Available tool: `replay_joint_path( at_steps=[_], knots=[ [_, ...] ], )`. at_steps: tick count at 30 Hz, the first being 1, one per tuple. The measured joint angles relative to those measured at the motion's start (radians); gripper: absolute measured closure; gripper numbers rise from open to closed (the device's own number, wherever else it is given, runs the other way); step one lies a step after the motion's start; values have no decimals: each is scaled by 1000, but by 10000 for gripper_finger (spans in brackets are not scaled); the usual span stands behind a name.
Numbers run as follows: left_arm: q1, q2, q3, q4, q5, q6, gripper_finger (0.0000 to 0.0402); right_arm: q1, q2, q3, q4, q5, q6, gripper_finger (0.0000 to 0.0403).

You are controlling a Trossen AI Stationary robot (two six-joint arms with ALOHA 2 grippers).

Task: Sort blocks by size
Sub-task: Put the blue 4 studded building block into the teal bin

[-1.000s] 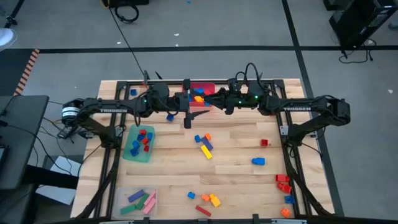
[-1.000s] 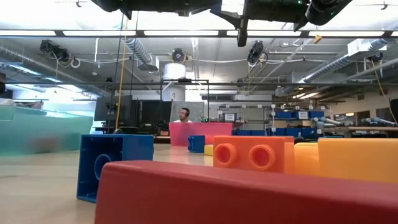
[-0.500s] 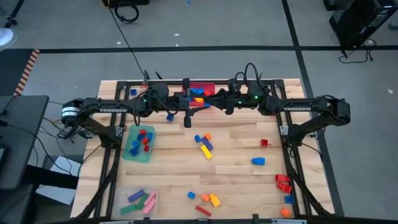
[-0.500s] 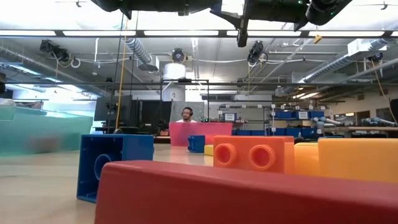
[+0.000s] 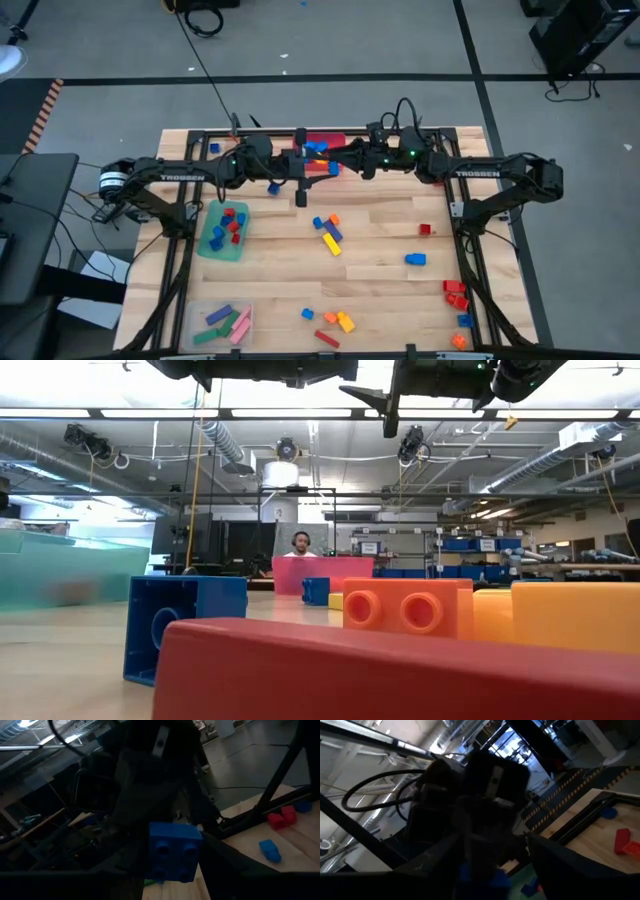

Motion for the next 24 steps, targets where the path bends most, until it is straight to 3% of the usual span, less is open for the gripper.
replay_joint_path(
  at_steps=[5,10,13,16,24],
  knots=[
    [-1,-14,-1,-40,-65,2,239,-53,0,0,-64,-86,5,147],
    [-7,-105,-3,-179,-253,-63,239,-94,0,1,-225,-163,33,159],
    [-14,-199,2,-330,-384,-197,239,-95,1,0,-328,-175,15,165],
    [-22,-293,0,-545,-451,-379,239,-87,0,0,-433,-177,3,169],
    [-27,-501,0,-1220,-468,-972,239,-3,0,0,-560,-148,14,170]
  ],
)
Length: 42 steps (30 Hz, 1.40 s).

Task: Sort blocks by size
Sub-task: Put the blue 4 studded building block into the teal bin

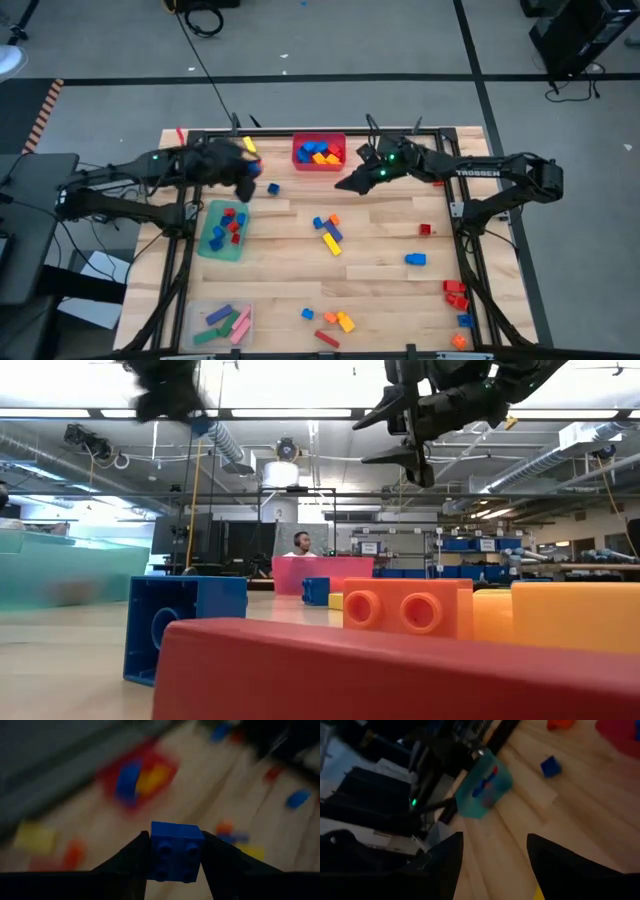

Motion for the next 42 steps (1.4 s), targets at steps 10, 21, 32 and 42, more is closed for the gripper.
replay_joint_path(
  at_steps=[10,21,32,42],
  knots=[
    [-132,-18,-176,-370,203,-400,239,123,0,0,-49,5,-32,170],
    [-196,-18,-398,-241,341,-669,217,259,0,0,-64,33,-40,170],
    [-195,-15,-399,-246,289,-699,198,321,0,0,-63,75,-39,170],
    [-194,-15,-399,-232,197,-809,181,340,0,0,-63,75,-48,170]
  ],
)
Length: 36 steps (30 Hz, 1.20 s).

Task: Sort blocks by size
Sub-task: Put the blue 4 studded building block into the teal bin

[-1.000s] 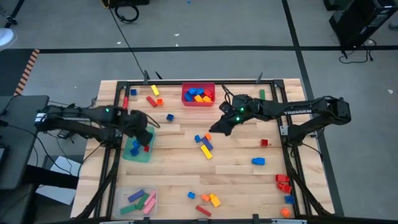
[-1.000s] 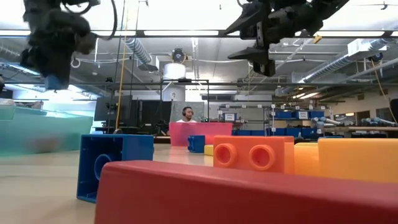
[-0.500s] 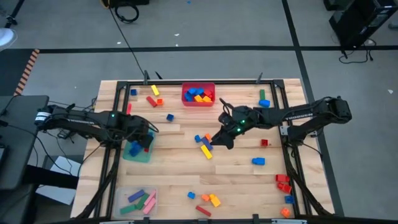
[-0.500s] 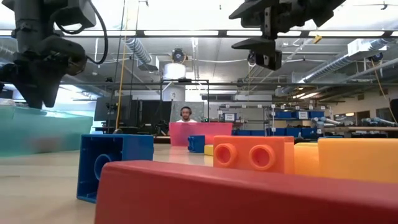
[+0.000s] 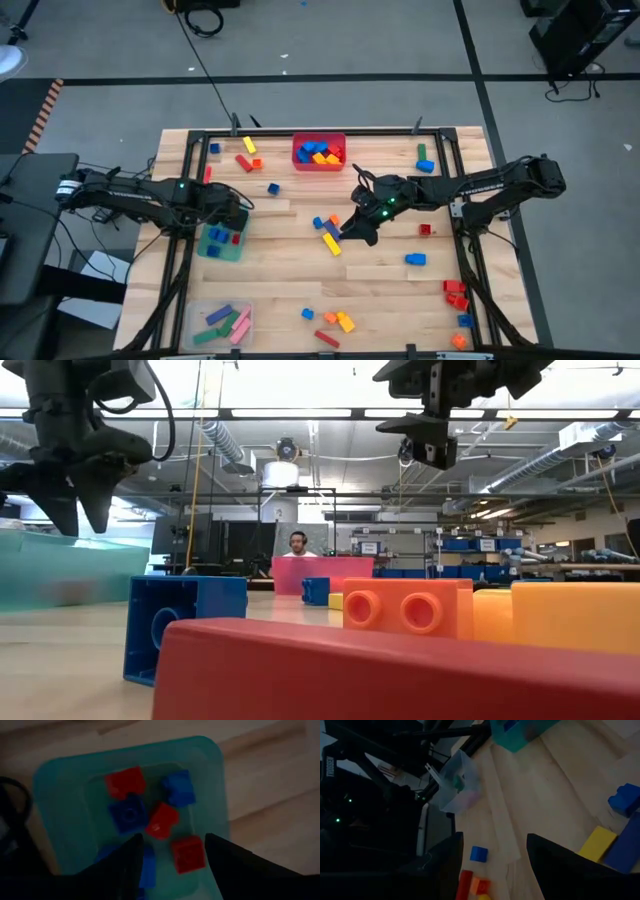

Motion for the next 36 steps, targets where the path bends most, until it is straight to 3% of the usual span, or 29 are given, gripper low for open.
replay_joint_path(
  at_steps=[9,12,18,26,31,36],
  knots=[
    [26,0,0,14,-11,0,202,7,0,0,0,0,-19,170],
    [63,0,0,29,-13,3,250,9,0,0,0,0,-35,170],
    [158,0,64,30,-61,101,388,-19,0,0,0,4,-67,170],
    [487,86,229,-2,-91,480,399,-150,0,0,10,57,-74,172],
    [726,288,340,-38,-91,758,400,-227,0,0,10,44,-71,172],
    [885,538,467,-102,-113,933,400,-264,0,0,18,42,-62,172]
  ],
)
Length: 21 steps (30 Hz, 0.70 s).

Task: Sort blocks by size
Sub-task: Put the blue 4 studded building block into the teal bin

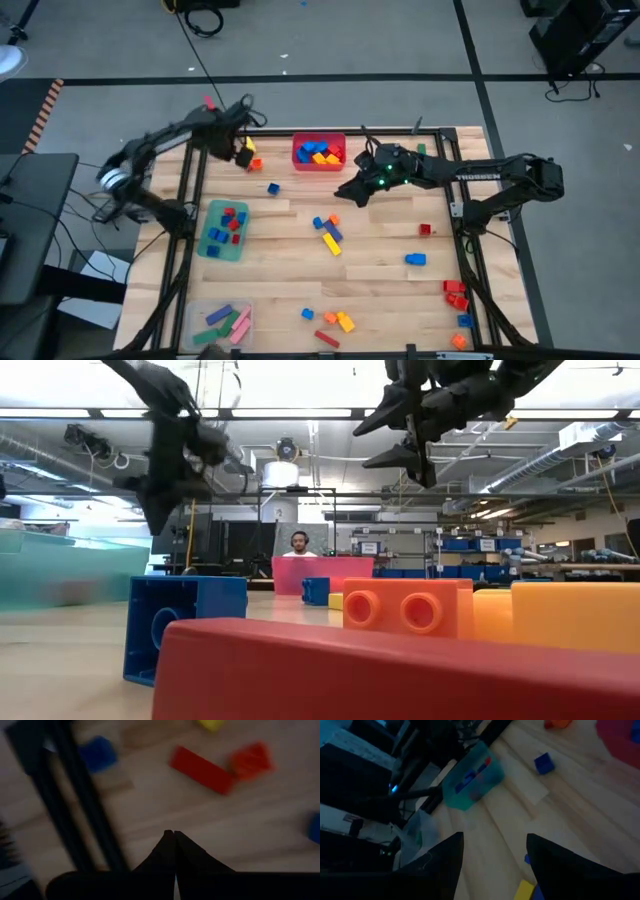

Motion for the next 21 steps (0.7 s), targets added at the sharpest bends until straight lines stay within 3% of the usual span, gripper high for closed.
replay_joint_path(
  at_steps=[7,14,21],
  knots=[
    [107,268,200,-130,-274,58,401,-22,0,0,-1,16,10,173],
    [175,457,300,-171,-285,87,401,-21,0,0,-1,66,10,173],
    [203,511,313,-151,-289,93,401,-21,0,0,-2,66,7,173]
  ],
)
